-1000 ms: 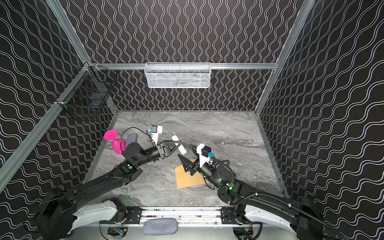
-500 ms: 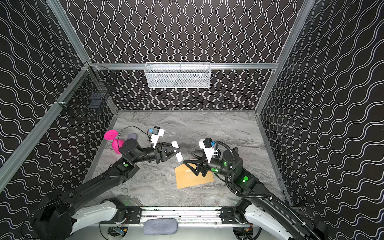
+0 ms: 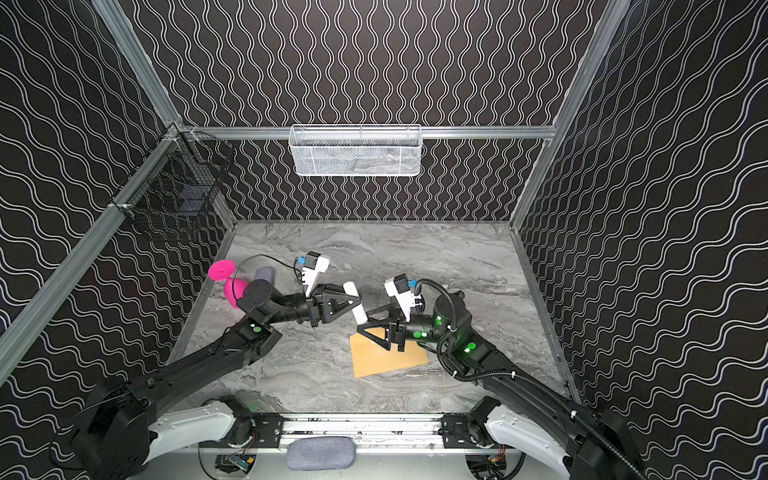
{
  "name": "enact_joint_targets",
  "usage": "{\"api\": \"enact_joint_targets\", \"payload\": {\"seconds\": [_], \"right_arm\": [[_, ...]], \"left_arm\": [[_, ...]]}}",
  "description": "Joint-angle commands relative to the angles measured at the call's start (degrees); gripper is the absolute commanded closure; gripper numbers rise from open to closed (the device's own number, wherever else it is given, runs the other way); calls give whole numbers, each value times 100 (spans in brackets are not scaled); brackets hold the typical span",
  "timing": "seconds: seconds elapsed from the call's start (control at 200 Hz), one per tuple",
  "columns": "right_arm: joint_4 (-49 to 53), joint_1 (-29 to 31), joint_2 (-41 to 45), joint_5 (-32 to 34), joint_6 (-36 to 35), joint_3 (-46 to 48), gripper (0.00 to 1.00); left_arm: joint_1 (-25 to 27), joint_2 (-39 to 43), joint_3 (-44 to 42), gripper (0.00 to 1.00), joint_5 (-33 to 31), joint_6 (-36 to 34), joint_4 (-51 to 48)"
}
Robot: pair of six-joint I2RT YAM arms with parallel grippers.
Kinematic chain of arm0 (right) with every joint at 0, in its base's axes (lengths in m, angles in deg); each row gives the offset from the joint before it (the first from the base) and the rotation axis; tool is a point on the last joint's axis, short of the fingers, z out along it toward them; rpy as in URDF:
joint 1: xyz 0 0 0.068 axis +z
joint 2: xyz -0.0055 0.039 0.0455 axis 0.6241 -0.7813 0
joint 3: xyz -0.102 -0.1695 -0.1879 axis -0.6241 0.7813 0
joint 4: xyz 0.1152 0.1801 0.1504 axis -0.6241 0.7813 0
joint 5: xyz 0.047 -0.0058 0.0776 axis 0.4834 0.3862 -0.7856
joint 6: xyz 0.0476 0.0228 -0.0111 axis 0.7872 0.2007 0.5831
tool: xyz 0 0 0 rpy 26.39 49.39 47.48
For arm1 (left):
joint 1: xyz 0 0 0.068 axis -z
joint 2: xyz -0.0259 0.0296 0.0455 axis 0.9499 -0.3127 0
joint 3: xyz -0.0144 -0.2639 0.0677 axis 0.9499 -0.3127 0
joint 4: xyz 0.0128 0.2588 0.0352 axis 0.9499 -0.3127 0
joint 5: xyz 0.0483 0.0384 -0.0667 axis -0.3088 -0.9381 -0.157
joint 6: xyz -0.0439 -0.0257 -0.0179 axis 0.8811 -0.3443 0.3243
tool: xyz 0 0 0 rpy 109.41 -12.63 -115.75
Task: Place the letter into the envelope and seal it
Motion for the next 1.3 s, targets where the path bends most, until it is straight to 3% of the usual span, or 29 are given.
{"api": "enact_joint_targets", "payload": {"seconds": [0.0,0.38,0.551,0.651,0.816,1.001,1.121,1.296], "right_arm": [[-696,-8,-118,-244,220,-91,44],[-803,4,-386,-401,216,-273,78],[184,52,-306,151,-178,-616,82],[1630,352,-240,1263,-865,-1154,84],[3657,1538,-498,4395,-1660,-2331,86],[5010,2729,-1241,7414,-1476,-3618,86],[5467,3216,-1718,8480,-1061,-4115,86],[5710,3680,-2032,9192,-728,-4379,80]], "left_arm": [[-2,-35,-8,100,36,155,414],[-4,97,-36,100,-283,-62,101],[-4,181,-33,100,-539,-213,-204],[1,356,-12,100,-899,-509,-789],[1,536,52,100,-1497,-853,-1509],[0,554,25,100,-1907,-880,-1683],[-3,548,-44,100,-2076,-809,-1573],[0,577,-130,100,-2231,-746,-1547]]}}
